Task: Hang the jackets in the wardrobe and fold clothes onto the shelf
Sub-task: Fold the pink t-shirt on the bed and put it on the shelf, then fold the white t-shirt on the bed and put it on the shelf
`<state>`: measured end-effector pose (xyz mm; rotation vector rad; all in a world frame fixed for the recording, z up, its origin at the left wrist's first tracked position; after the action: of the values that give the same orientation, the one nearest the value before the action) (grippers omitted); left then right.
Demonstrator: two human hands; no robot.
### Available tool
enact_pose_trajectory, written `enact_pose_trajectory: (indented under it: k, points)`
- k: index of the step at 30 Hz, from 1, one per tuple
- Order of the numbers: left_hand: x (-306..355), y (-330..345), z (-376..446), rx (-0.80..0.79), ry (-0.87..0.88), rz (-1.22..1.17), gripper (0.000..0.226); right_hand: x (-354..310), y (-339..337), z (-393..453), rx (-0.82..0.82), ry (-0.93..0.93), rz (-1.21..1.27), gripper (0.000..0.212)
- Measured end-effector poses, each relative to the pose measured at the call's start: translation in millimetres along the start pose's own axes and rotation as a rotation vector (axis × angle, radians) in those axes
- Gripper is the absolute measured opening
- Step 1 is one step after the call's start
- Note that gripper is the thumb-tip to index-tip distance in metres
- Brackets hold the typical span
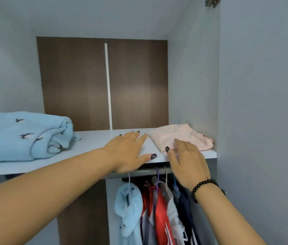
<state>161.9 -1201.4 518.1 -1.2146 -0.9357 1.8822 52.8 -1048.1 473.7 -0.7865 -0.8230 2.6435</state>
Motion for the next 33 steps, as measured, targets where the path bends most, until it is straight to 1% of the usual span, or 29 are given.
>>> enact_pose_trajectory:
  k: [3,6,10,13,17,21,24,29,33]
  points:
    - [-11.7,-5.4,-61.8,-0.013,-0.05,0.061,0.076,-28.6,3.8,-28.7,-0.056,-0.083,0.045,0.052]
    - [-22.5,-6.5,-126.2,-0.041,-0.108,0.068,0.073,-63.5,13.2,-60.4,-0.183,-0.155,0.068,0.054]
    - [-34.3,-11.0,-214.0,-0.06,-0.2,0.174,0.072,-117.3,24.4,-102.5,-0.361,-0.279,0.045,0.058]
    - [-40.3,-14.8,-282.1,-0.099,-0.28,0.189,0.071,-160.2,29.4,-138.3,-0.447,-0.349,0.031,0.059]
    - [-37.8,-18.3,-379.0,-0.16,-0.365,0.134,0.071,-217.4,34.6,-200.1,-0.544,-0.428,0.064,0.059]
    - [-24.6,-23.4,-478.2,-0.238,-0.43,0.042,0.069,-268.1,30.5,-275.1,-0.652,-0.426,0.131,0.06]
    - [-9.8,-23.2,-551.9,-0.311,-0.488,0.009,0.069,-302.8,23.4,-331.6,-0.752,-0.459,0.155,0.06]
    - [22.3,-27.0,-661.3,-0.428,-0.604,-0.069,0.072,-347.3,7.9,-412.3,-0.902,-0.524,0.224,0.061]
    - [52.9,-34.4,-731.1,-0.493,-0.746,-0.174,0.075,-374.5,1.6,-466.4,-1.036,-0.561,0.306,0.062]
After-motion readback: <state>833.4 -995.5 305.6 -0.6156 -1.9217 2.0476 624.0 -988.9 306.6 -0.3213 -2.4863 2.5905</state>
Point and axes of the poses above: each hand's wrist, its own z-axis towards the middle knuckle, its own y-axis out of the palm, x = y × z, the point moved 3 cm from there along z, towards the middle knuckle, and after that the axes turned 10 degrees about z, right-handed, at the moved point
